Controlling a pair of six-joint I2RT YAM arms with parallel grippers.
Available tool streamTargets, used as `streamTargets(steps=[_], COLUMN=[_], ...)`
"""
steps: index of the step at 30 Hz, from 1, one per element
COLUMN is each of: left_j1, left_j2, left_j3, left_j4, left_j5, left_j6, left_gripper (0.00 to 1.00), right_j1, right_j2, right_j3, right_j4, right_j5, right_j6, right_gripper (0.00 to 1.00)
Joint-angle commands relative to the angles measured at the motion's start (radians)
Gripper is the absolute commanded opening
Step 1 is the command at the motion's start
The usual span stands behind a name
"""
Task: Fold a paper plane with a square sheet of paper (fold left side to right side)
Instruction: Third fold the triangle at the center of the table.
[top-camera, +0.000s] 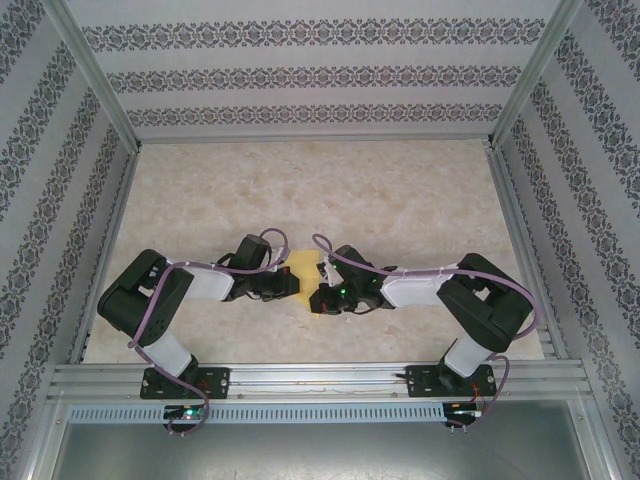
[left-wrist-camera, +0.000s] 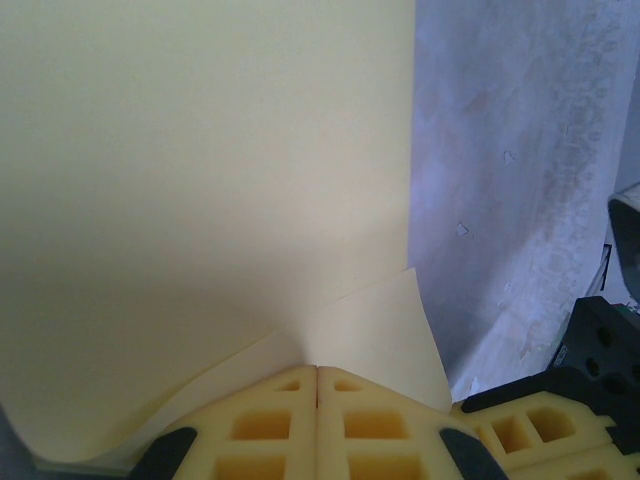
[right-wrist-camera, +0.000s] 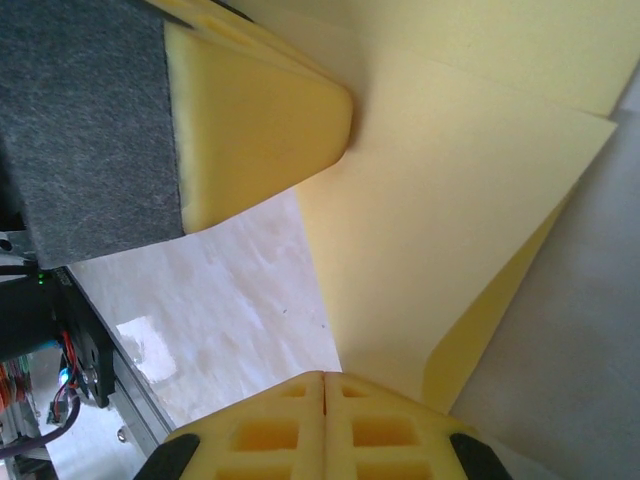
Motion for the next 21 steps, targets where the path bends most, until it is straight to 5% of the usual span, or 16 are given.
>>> streamTargets(steps=[1, 21], left_j1=[-0.011, -0.011], left_j2=[0.037, 0.034], left_j3=[-0.019, -0.016], left_j4=[-0.081, -0.09], left_j5=[-0.133, -0.139], left_j6=[0.035, 0.036], left_gripper=[0.04, 0.04], right_j1=[0.012, 0.012], right_j2=[0.017, 0.042], right_j3=[0.01, 0.012], right_j4=[-0.027, -0.056], right_j5=[0.019, 0.023], right_j6=[-0.01, -0.018], right_gripper=[0.03, 0.03])
